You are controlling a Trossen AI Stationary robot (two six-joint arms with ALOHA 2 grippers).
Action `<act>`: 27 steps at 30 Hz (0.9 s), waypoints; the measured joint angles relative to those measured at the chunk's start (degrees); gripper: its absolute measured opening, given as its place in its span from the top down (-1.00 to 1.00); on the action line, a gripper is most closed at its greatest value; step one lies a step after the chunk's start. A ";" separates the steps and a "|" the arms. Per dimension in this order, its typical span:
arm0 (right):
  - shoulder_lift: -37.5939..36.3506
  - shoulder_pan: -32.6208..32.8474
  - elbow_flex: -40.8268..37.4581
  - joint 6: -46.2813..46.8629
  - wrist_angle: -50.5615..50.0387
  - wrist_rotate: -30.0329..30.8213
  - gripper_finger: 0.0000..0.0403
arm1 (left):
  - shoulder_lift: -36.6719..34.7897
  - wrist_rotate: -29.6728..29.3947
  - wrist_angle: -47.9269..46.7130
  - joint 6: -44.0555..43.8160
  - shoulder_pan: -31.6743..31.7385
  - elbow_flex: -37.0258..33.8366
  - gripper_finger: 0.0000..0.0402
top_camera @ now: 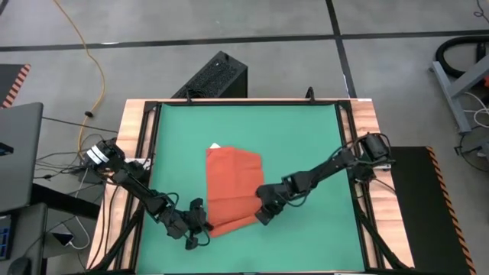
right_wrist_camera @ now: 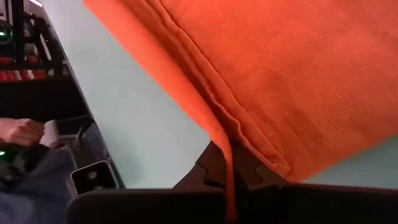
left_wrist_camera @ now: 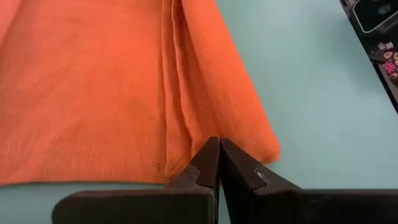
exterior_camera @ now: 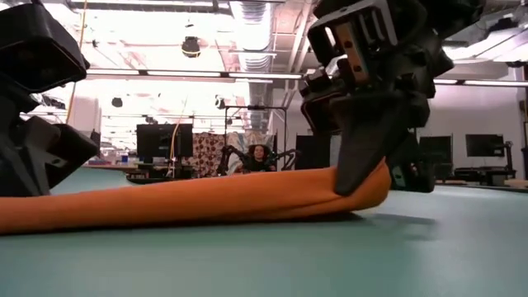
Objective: Roll towel into tight, uniform cylinder
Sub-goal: Roll the orange towel
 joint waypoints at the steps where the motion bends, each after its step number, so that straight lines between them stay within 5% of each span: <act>1: 0.00 -0.28 0.00 0.28 -0.18 -0.92 0.95 | 0.00 0.00 -0.12 -0.22 0.00 0.00 1.00; 12: 0.33 -4.41 0.12 1.21 -7.42 -5.86 0.95 | -2.58 2.59 -0.67 -1.47 -0.30 -0.07 1.00; 17: 0.33 -5.48 0.11 0.61 -7.75 -6.08 0.95 | -5.88 -3.18 -2.13 0.61 -1.52 0.01 1.00; 27: 0.33 -5.91 0.11 -2.53 -7.57 -5.41 0.95 | -1.59 -12.96 -20.12 26.92 -4.17 14.61 1.00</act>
